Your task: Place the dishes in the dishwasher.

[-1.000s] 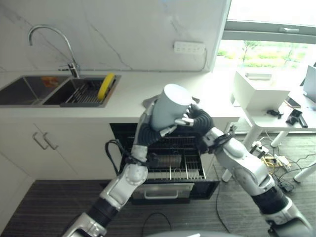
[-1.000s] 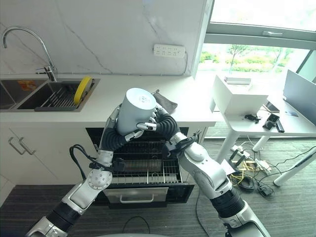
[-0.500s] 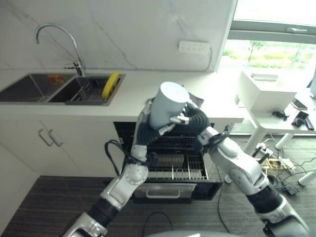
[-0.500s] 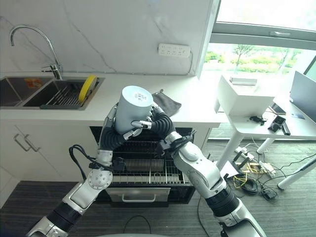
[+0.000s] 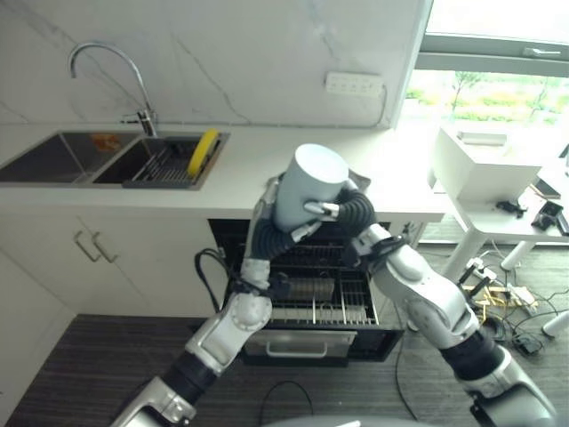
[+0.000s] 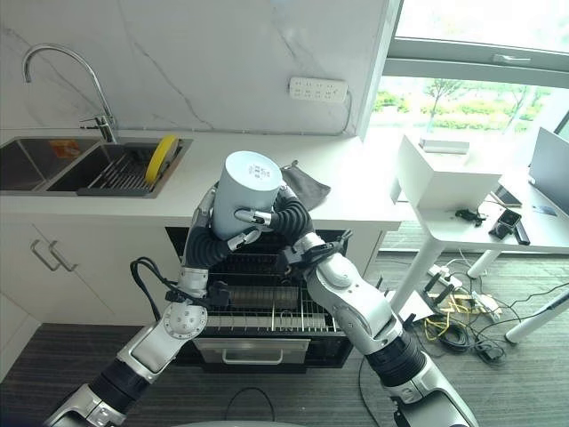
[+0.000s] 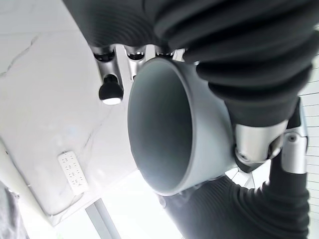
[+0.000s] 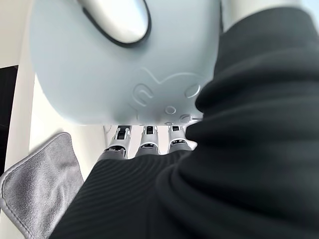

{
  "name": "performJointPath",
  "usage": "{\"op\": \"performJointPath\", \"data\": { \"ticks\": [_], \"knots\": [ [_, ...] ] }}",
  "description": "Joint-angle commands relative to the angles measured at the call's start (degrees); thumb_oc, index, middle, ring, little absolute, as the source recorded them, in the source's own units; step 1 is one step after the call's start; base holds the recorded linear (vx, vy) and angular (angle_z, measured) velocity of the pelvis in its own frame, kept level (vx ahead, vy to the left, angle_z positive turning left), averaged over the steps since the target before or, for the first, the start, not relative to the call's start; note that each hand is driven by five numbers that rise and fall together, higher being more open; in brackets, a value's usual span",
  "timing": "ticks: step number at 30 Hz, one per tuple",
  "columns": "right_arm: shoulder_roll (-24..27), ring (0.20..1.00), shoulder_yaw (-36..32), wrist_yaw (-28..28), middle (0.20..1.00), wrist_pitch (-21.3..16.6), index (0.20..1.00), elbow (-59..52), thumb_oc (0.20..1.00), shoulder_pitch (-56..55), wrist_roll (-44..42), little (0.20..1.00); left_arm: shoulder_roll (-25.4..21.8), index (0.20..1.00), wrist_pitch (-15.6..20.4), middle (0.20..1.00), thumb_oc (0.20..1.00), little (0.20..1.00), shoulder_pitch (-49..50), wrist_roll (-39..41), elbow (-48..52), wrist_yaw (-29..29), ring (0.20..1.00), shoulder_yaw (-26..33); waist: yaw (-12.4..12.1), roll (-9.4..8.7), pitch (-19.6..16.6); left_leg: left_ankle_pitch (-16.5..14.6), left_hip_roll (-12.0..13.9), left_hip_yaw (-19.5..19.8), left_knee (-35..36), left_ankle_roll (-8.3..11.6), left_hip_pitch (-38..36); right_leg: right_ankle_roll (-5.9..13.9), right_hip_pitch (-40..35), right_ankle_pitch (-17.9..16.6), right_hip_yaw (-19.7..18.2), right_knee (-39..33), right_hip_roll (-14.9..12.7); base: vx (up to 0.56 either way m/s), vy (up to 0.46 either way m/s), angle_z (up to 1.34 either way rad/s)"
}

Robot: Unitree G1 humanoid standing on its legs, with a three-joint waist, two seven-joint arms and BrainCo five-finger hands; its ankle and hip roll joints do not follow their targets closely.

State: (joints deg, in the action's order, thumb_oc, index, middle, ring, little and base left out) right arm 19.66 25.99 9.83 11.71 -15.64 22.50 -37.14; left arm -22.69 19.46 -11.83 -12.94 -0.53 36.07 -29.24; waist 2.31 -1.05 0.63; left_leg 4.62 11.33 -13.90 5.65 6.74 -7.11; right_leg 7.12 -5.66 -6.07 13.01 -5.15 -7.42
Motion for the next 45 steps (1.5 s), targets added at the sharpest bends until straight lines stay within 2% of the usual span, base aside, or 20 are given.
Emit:
{"op": "performJointPath", "data": {
  "ticks": [1,18,29,45],
  "knots": [
    [-4.0,1.0,-1.7,0.1,1.0,-5.0,1.0,-1.6,1.0,9.7,0.3,1.0,-0.8,0.2,2.7,0.2,0.2,0.2,-8.1,-3.2,0.7,-1.4,0.2,-4.7,-0.7,-1.51,1.6,-6.2,-0.3,0.4,-0.6,-1.85,-1.9,2.62,-1.5,4.3,-3.1,0.2,-2.4,0.0,0.0,0.0],
    [-2.8,1.0,-0.7,-0.4,1.0,-4.7,1.0,-5.0,1.0,11.3,2.6,1.0,-0.9,0.2,3.2,0.2,0.2,0.2,-7.5,-4.1,-0.4,-2.9,0.2,-7.0,-0.5,-1.61,2.0,-6.3,-0.4,0.2,-0.6,-1.94,-2.0,2.57,-1.5,4.3,-3.5,0.2,-2.2,0.0,0.0,0.0],
    [-2.9,1.0,0.2,-1.7,1.0,-6.2,1.0,-5.9,1.0,12.8,5.8,1.0,-0.5,0.2,4.3,0.2,0.2,0.2,-7.8,-4.7,-2.0,-3.8,0.2,-9.0,-0.7,-1.69,2.1,-6.5,-0.5,0.5,-0.6,-2.04,-1.9,2.62,-1.5,4.4,-3.7,0.2,-2.3,0.0,0.0,0.0],
    [-3.0,1.0,0.8,-2.3,1.0,-5.7,1.0,-6.2,1.0,14.1,5.5,1.0,0.2,0.2,5.8,0.2,0.2,0.2,-8.5,-5.5,-2.7,-5.9,0.2,-11.3,-0.6,-1.73,1.9,-6.4,-0.5,0.3,-0.6,-2.06,-1.8,2.61,-1.4,4.3,-3.6,0.2,-2.3,0.0,0.0,0.0]
  ]
}}
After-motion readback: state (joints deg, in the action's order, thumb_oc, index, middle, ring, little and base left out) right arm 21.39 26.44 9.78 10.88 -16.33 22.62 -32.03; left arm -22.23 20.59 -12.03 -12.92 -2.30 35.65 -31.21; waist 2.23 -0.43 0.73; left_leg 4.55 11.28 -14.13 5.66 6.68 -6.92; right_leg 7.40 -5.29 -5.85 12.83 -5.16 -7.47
